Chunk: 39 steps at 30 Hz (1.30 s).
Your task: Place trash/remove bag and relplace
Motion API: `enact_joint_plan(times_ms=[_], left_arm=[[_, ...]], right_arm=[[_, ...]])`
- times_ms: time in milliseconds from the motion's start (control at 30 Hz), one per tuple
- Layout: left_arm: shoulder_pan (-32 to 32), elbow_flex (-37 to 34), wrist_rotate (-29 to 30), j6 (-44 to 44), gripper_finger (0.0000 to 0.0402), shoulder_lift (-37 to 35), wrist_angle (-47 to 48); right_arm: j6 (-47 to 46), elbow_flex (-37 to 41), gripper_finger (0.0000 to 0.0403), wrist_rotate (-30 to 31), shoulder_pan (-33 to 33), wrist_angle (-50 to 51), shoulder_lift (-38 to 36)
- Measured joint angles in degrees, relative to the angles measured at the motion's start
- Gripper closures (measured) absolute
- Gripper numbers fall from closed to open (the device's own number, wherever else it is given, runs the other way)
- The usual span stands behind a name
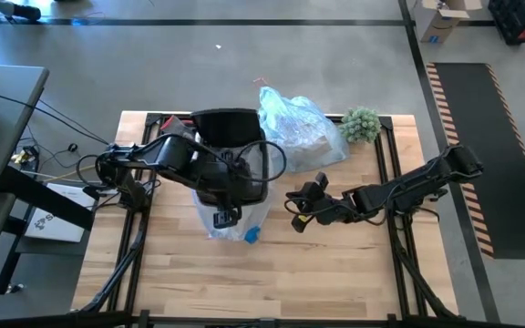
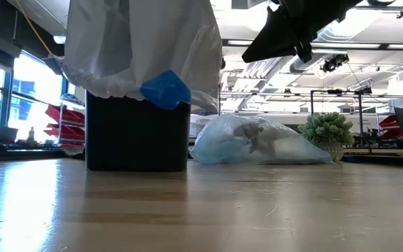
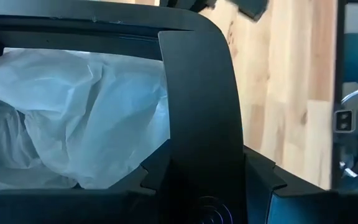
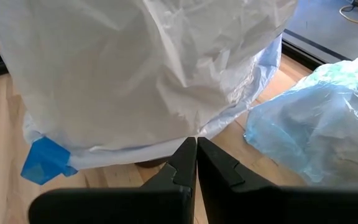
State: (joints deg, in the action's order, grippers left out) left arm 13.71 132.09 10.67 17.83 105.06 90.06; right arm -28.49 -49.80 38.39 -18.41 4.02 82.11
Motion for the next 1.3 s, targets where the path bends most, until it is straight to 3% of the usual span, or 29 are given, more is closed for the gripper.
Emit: enact_joint_plan(times_ms=[400,900,1300], left_arm=[[1.2,1.8,3.2,3.1,0.0299,0.2,0.0],[1.2,1.8,2.4,-2.6,0.0302,2.3,0.0],[3.8,2.3,1.4,3.0,0.0302,-3.5,-0.1]], right_arm=[[0.0,0.0,0.0402,0.0,0.0,0.0,0.0],[0.0,0.0,0.0402,-0.4,0.0,0.0,0.0],[0.0,0.0,0.0402,-0.5,0.0,0.0,0.0]])
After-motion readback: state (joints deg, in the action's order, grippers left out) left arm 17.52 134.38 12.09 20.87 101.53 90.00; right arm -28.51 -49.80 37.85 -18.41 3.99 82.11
